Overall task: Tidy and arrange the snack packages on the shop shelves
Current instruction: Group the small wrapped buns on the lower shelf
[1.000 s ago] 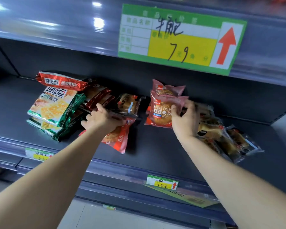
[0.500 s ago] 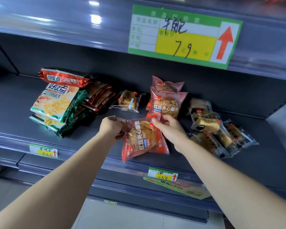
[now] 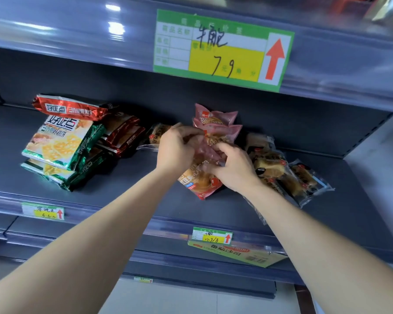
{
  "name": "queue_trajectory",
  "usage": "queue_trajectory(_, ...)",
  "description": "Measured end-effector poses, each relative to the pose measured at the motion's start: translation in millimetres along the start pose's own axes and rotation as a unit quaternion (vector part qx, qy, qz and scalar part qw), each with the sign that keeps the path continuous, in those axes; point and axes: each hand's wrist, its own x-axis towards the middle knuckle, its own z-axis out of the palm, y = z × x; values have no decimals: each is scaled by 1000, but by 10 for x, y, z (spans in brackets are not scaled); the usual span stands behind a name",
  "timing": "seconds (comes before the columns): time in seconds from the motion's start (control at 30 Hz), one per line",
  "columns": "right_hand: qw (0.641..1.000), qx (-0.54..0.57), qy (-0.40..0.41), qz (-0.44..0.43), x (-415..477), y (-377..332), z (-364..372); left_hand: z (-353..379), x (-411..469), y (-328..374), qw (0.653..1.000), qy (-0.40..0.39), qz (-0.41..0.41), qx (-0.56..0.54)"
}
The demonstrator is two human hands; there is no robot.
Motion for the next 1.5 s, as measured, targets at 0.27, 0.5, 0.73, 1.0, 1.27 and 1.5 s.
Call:
queue_trajectory(0.27, 983, 128, 92, 91, 19, 308, 20, 99, -62, -215, 962, -37, -216, 159)
queue_trajectory(0.5, 962, 208, 100, 144, 2, 483, 209, 181, -184, -523, 966, -111, -228, -46)
queue_trajectory(0.73, 951, 201, 180, 151, 125, 304, 270, 122, -98, -641, 968, -68, -240, -30)
queue_trajectory(1.0, 958, 140, 208, 139, 202, 393, 260, 46, 301, -890, 944, -62, -280, 160)
queue_trajectory(1.27, 983, 102, 111, 103, 133, 428, 312, 127, 563, -1052, 936, -18, -333, 115)
queue_trajectory(1.5, 964, 80, 38, 251, 205, 370, 329, 138, 393, -1027, 938, -9, -334, 88)
